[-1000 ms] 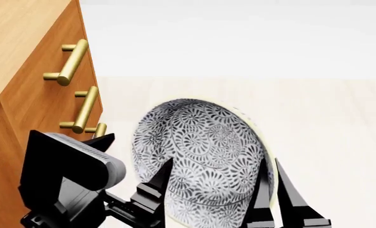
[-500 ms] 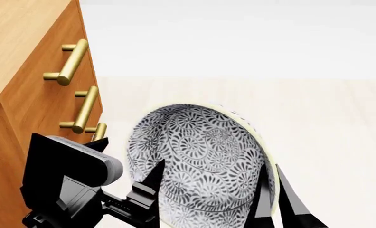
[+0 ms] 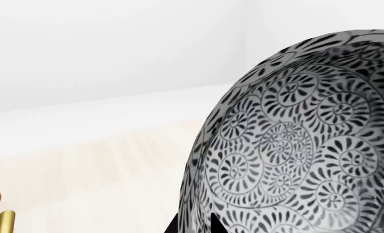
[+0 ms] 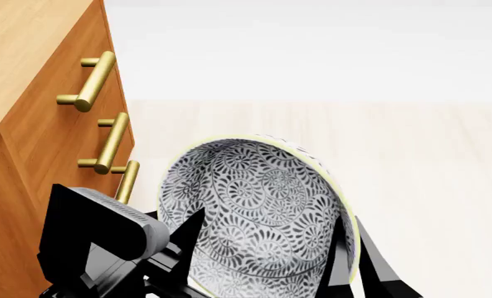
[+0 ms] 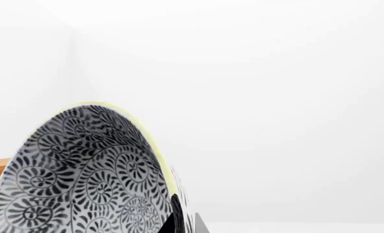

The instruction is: Put the bowl on top of the cabinet.

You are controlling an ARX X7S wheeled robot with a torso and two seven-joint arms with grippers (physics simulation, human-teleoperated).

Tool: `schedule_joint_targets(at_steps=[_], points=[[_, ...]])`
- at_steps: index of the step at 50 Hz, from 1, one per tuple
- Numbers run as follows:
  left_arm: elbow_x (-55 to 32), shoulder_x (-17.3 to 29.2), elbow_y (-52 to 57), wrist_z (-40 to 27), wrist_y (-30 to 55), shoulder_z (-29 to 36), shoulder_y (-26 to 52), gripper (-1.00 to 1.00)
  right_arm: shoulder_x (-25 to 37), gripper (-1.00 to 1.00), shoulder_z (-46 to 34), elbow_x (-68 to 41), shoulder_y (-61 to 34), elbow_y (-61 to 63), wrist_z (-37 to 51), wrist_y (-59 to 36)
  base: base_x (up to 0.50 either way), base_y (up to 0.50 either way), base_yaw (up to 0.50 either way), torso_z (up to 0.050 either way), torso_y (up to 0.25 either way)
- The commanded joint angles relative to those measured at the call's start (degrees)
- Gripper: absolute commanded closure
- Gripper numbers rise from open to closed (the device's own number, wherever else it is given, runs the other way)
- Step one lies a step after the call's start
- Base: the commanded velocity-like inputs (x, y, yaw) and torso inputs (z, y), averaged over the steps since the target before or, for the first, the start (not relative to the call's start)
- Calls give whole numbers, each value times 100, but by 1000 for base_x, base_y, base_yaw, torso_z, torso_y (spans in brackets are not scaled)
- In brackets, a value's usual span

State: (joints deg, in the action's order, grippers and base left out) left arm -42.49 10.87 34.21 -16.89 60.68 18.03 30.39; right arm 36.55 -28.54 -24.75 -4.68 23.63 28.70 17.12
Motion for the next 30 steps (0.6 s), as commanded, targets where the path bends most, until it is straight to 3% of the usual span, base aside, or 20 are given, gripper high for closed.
schedule_joint_targets(at_steps=[1, 18, 19, 30], points=[[532, 10, -17, -223, 58, -163, 8, 100, -50, 100, 143, 116, -33, 74, -16, -18, 0, 0, 0, 0, 0], [407, 29, 68, -344, 94, -229, 2, 100, -34, 100, 182, -54, -70, 67, 93, -254, 0, 0, 0, 0, 1], [402, 35, 85, -351, 92, -232, 0, 100, -13, -100, 151, -96, -89, 80, 63, -317, 0, 0, 0, 0, 0], [446, 104, 27, -377, -28, -220, -55, 100, -7, -100, -28, -127, -315, 51, 121, -951, 0, 0, 0, 1, 0]])
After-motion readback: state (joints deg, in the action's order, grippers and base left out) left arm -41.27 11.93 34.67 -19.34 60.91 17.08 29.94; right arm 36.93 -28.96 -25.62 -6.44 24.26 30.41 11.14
